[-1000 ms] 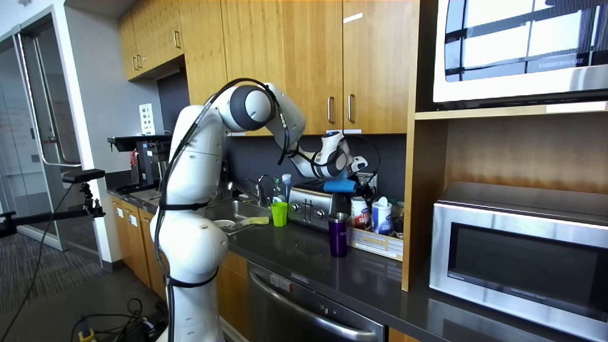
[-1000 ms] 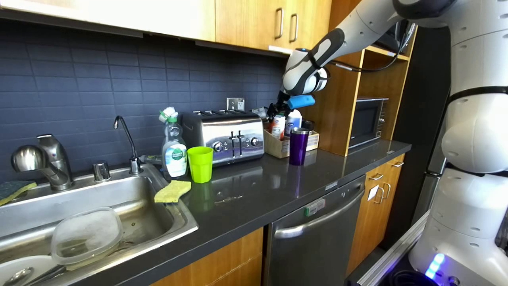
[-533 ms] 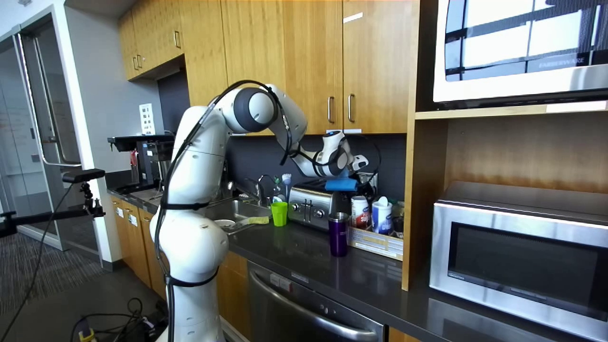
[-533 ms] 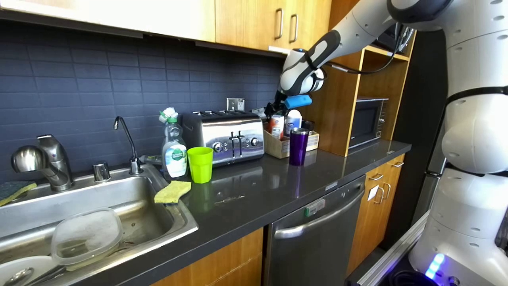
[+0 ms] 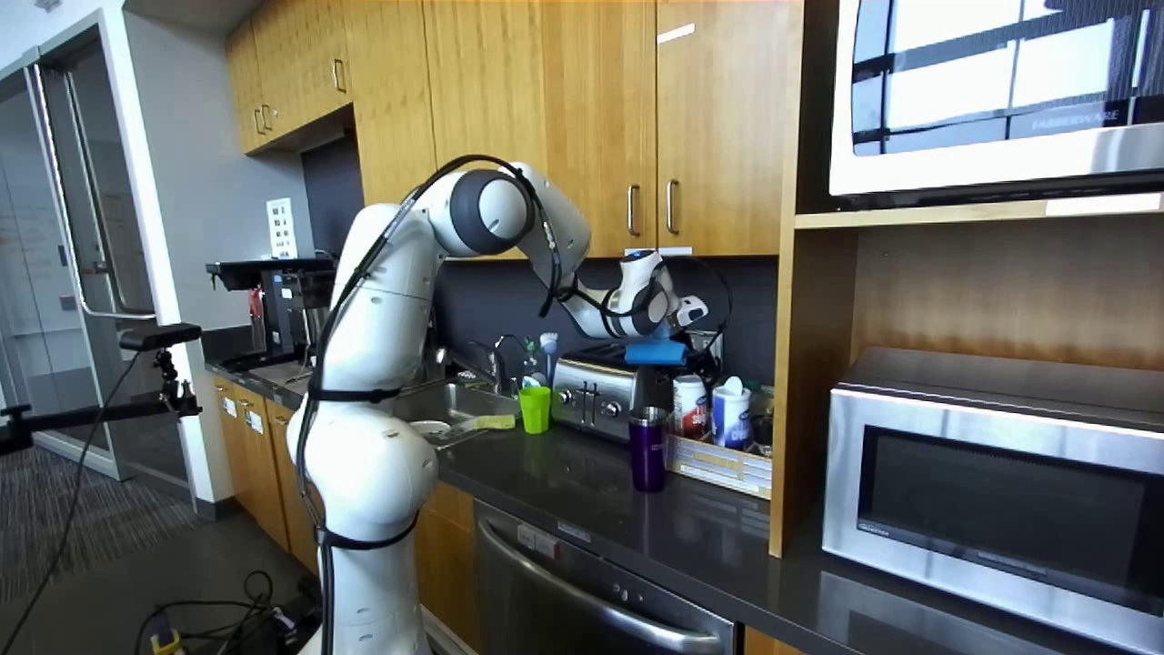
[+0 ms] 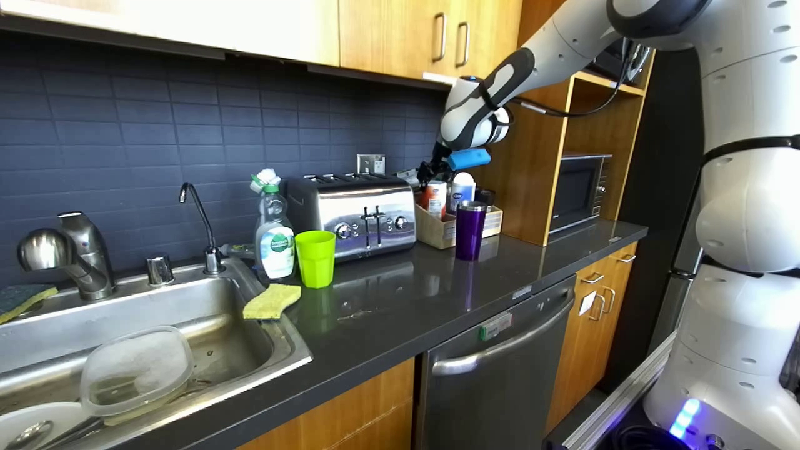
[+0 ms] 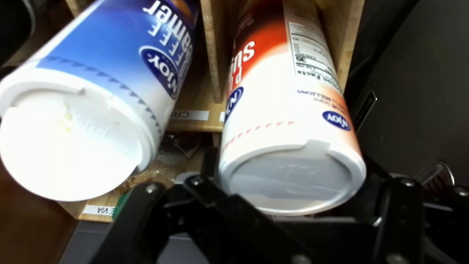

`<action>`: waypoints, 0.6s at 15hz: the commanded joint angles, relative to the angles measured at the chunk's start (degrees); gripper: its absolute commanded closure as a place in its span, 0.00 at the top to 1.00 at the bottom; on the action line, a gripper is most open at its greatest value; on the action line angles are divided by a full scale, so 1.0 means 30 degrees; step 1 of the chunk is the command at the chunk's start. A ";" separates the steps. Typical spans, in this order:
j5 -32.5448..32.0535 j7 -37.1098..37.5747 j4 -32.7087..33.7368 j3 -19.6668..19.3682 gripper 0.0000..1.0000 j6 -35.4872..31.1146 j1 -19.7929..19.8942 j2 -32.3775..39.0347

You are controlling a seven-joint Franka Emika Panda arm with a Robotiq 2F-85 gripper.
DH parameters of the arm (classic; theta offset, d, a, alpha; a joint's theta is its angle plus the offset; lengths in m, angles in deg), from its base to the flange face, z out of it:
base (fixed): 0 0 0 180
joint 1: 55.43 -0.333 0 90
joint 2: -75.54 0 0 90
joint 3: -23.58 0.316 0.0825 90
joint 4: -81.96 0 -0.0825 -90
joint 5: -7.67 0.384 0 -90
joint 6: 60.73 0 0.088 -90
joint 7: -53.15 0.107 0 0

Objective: Put the white object on the counter

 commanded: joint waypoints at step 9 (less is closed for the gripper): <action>0.0358 0.0176 -0.0501 -0.0170 0.61 0.0149 -0.0172 -0.0785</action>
